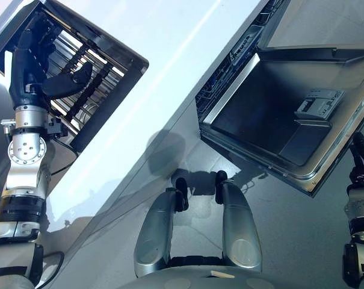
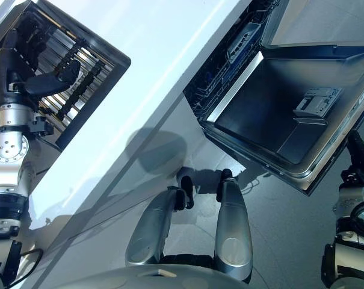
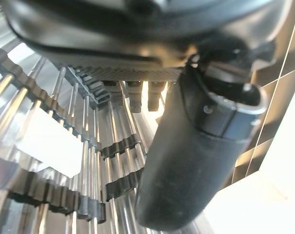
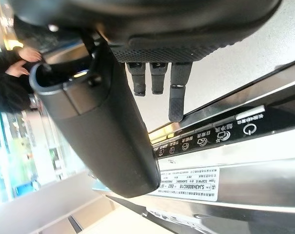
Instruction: Pick up plates and place into dishwasher.
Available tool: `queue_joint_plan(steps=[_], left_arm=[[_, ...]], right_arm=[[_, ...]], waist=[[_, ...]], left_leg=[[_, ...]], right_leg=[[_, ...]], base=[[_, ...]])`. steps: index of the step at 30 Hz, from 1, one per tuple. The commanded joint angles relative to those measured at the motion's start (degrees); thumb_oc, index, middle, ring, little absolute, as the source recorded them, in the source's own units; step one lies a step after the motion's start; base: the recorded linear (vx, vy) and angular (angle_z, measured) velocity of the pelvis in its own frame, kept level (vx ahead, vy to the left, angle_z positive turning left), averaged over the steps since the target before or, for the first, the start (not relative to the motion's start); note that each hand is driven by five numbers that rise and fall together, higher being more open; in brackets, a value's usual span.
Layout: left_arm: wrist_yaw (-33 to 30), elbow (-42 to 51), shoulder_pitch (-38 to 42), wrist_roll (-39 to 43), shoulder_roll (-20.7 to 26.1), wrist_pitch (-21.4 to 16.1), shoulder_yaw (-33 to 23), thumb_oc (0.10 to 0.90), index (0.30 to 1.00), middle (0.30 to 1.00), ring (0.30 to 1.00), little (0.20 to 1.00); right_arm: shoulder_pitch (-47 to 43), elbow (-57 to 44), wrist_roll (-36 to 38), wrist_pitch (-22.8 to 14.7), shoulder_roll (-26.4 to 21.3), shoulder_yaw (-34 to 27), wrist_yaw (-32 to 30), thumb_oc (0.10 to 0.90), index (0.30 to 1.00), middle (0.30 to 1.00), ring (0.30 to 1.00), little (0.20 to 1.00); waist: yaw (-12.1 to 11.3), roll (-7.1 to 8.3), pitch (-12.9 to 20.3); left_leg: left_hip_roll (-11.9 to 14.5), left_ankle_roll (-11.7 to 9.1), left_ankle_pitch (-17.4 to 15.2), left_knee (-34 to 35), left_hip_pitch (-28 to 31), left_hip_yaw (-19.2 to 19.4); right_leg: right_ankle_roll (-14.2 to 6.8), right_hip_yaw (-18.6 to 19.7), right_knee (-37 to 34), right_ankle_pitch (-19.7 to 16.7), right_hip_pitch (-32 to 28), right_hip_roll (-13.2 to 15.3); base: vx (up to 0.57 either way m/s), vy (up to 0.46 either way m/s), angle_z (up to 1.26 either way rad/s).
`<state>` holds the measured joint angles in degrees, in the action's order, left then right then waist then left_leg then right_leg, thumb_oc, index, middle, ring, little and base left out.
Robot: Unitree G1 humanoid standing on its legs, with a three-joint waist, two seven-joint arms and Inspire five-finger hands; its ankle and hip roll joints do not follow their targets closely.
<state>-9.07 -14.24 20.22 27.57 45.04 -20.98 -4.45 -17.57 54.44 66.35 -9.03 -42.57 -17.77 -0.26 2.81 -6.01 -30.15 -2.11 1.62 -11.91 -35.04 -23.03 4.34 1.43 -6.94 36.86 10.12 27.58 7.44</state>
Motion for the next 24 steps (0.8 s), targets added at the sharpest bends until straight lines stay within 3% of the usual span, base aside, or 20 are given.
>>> queue_joint_plan(steps=[1, 7, 13, 14, 17, 18, 20, 24], left_arm=[[-0.5, 5.7, 1.3, 1.8, -1.0, -4.3, -3.3, 0.8, 0.9, 0.9, 0.9, 0.9], [-0.3, 5.8, 0.0, 0.7, -1.4, -5.3, -3.7, 0.8, 0.9, 0.9, 0.9, 0.9], [0.6, 4.9, -0.9, 0.4, -1.9, -6.1, -3.6, 0.8, 0.9, 0.9, 0.9, 0.9], [0.6, 4.8, -1.1, 0.6, -2.0, -6.1, -3.5, 0.8, 0.9, 0.9, 0.9, 0.9], [0.5, 4.8, -1.6, 1.0, -2.2, -5.9, -3.3, 0.8, 0.9, 0.9, 0.9, 0.9], [0.0, 5.0, -2.2, 0.7, -2.6, -6.0, -3.3, 0.8, 0.9, 0.9, 0.9, 0.9], [-1.4, 6.0, -3.6, -0.2, -3.5, -6.0, -3.0, 0.8, 0.9, 0.9, 0.9, 0.9], [-2.4, 6.8, -8.0, -0.8, -6.0, -7.8, -4.6, 0.8, 0.9, 0.9, 0.9, 0.9]], right_arm=[[-4.5, -7.3, -1.4, 5.0, 4.0, 8.1, 12.2, 0.8, 0.9, 0.9, 0.9, 0.9], [-5.2, -19.3, -4.1, 6.6, 6.1, 13.8, 17.6, 0.8, 0.9, 0.9, 0.9, 0.9], [-7.1, -27.3, -2.5, 11.7, 7.3, 18.8, 21.9, 0.8, 0.9, 0.9, 0.9, 0.9], [-7.5, -27.9, -1.8, 10.0, 7.6, 19.3, 19.9, 0.8, 0.9, 0.9, 0.9, 0.9], [-8.8, -31.0, -5.1, 0.2, 8.9, 18.7, 10.0, 0.8, 0.9, 0.9, 0.9, 0.9], [-8.8, -33.4, -12.1, -4.7, 9.5, 18.1, 3.7, 0.8, 0.9, 0.9, 0.9, 0.9], [-8.1, -38.5, -24.0, -9.7, 9.7, 17.0, -7.0, 0.8, 0.9, 0.9, 0.9, 0.9], [-3.7, -44.5, -38.1, -15.5, 10.6, 10.4, -23.1, 0.8, 0.9, 0.9, 0.9, 0.9]], waist=[[-2.9, 0.83, 0.4], [-3.2, 1.85, 0.4], [-3.8, 2.43, 0.4], [-3.9, 2.44, 0.4], [-4.0, 2.34, 0.5], [-3.8, 2.29, 0.6], [-3.4, 2.24, 0.8], [-2.4, 2.07, 1.5]], left_leg=[[-4.2, 2.4, -0.6, 2.2, -0.6, -0.4], [-3.8, 2.6, -0.1, 3.0, 0.1, -0.5], [-3.6, 2.8, 0.7, 4.5, 1.8, -0.7], [-3.5, 2.9, 0.9, 5.0, 2.1, -0.7], [-3.5, 3.2, 1.2, 6.5, 3.7, -1.0], [-3.4, 3.4, 1.2, 7.1, 4.2, -1.1], [-3.4, 3.6, 1.3, 7.8, 5.0, -0.8], [-3.3, 3.8, 1.4, 10.1, 7.2, -0.7]], right_leg=[[1.8, -3.4, 4.5, 5.4, -1.5, -2.3], [1.2, -2.9, 3.7, 4.4, -1.9, -2.5], [0.4, -2.3, 1.6, 3.2, -3.5, -2.6], [0.3, -2.1, 1.3, 3.0, -3.8, -2.6], [-0.1, -1.5, -0.3, 2.5, -5.1, -3.0], [-0.4, -1.1, -1.0, 2.3, -5.5, -3.2], [-0.6, -0.6, -2.0, 1.9, -6.1, -3.4], [-1.5, 0.7, -5.0, 1.1, -7.9, -4.1]], base=[[0.0, 0.0, 0.0], [0.01, 0.029, -0.04], [0.03, 0.066, -0.21], [0.04, 0.066, -0.15], [0.05, 0.079, -0.01], [0.05, 0.106, 0.0], [0.05, 0.114, -0.02], [0.06, 0.124, -0.04]])
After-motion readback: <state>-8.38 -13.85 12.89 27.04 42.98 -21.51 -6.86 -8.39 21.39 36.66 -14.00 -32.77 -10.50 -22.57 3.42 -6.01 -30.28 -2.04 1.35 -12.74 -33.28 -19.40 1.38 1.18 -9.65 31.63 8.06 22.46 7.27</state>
